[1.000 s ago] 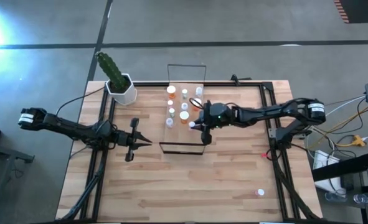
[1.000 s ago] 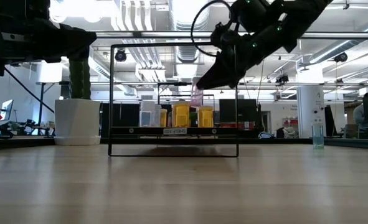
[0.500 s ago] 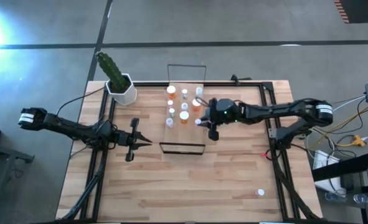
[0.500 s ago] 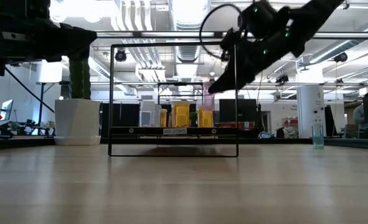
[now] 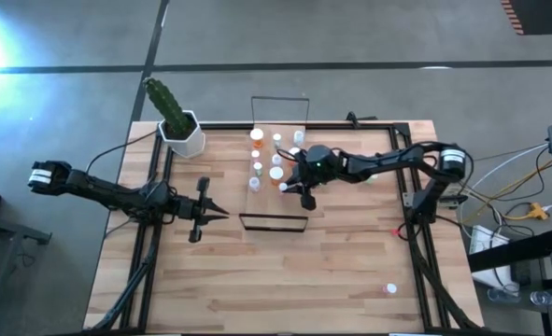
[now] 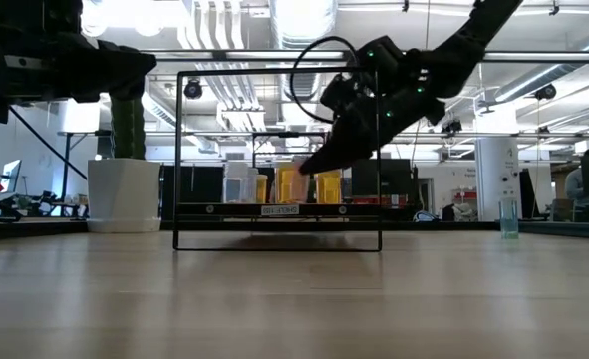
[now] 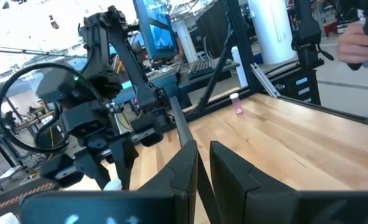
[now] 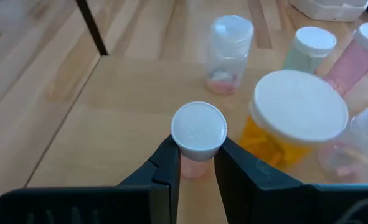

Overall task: Pick and place medicine bottles onto shelf by color
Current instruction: Put the left pink transparent pill bottle on the shelf

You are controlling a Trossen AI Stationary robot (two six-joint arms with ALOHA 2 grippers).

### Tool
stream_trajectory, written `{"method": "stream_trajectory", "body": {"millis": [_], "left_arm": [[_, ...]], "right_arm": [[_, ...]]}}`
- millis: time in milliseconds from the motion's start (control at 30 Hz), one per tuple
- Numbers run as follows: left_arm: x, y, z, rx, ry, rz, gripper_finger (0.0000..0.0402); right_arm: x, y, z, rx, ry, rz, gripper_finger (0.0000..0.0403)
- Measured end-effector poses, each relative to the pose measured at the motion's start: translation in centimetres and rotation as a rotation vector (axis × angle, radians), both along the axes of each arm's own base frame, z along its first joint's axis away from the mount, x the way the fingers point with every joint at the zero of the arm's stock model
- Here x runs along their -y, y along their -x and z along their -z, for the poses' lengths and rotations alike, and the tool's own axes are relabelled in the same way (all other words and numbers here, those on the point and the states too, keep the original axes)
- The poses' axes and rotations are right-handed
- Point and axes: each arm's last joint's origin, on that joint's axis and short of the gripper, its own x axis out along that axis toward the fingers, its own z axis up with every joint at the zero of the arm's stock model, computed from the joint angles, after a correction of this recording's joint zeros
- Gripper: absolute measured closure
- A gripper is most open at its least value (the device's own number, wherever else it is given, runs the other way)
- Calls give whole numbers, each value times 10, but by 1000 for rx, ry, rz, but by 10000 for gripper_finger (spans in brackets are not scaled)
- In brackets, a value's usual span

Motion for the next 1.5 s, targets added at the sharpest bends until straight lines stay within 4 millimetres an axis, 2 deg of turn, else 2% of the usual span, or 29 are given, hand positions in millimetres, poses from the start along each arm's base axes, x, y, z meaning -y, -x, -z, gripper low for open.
{"method": "stream_trajectory", "body": {"millis": [367, 633, 1100, 1500], "left_arm": [[0, 0, 0, 1, 0, 0, 378], [0, 0, 0, 0, 0, 0, 378], [0, 0, 0, -1, 0, 0, 378], [0, 0, 0, -1, 0, 0, 378]], "right_arm": [[7, -22, -5, -37, -33, -16, 332], [5, -21, -12, -47, -58, -5, 323], [3, -21, -9, -77, -87, 14, 280], [1, -21, -6, -92, -92, 11, 269]]}}
